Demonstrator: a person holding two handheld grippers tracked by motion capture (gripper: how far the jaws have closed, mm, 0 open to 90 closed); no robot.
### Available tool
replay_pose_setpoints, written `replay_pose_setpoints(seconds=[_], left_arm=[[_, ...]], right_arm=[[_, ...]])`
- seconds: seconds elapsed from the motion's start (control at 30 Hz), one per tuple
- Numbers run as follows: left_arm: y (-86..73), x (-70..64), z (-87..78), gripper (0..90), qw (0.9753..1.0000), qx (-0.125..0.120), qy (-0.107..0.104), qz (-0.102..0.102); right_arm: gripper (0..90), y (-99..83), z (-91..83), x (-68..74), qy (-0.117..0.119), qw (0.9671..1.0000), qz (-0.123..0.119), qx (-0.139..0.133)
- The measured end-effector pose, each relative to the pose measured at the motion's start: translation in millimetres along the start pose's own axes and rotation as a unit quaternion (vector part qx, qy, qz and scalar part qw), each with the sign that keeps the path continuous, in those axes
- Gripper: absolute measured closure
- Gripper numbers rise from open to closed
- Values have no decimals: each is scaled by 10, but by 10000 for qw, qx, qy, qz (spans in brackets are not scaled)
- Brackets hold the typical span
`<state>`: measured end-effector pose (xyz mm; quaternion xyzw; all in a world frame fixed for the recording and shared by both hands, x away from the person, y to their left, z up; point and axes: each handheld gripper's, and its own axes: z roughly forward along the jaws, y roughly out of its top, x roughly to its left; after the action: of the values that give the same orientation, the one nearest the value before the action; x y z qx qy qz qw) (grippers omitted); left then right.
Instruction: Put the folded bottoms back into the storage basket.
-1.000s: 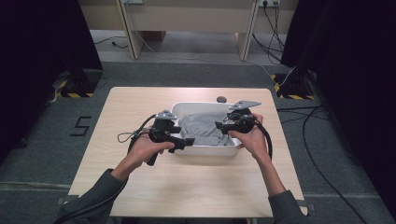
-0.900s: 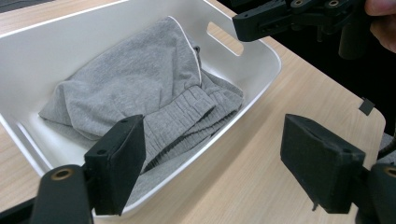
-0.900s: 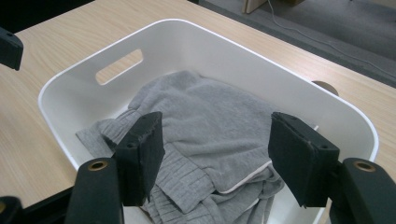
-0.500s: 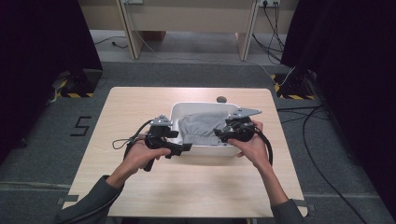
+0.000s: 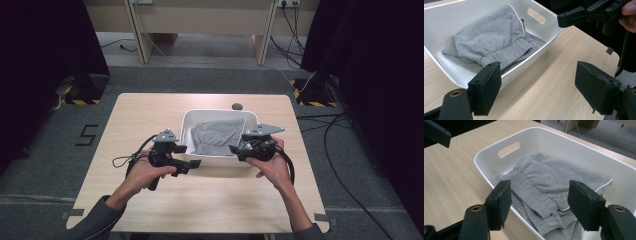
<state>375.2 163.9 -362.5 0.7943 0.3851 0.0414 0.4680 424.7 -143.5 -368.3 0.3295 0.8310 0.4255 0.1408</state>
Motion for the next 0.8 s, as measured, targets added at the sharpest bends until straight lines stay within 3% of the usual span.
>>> replay_pose_setpoints(seconds=[0.4,0.8], left_arm=[[-168,18,-59,185,10000,-33,-1,-15],[-380,-30,-115,185,9997,-81,178,144]], right_arm=[[361,-157,-99,54,65,9998,101,-180],[357,-342,-178,185,72,9995,35,-310]])
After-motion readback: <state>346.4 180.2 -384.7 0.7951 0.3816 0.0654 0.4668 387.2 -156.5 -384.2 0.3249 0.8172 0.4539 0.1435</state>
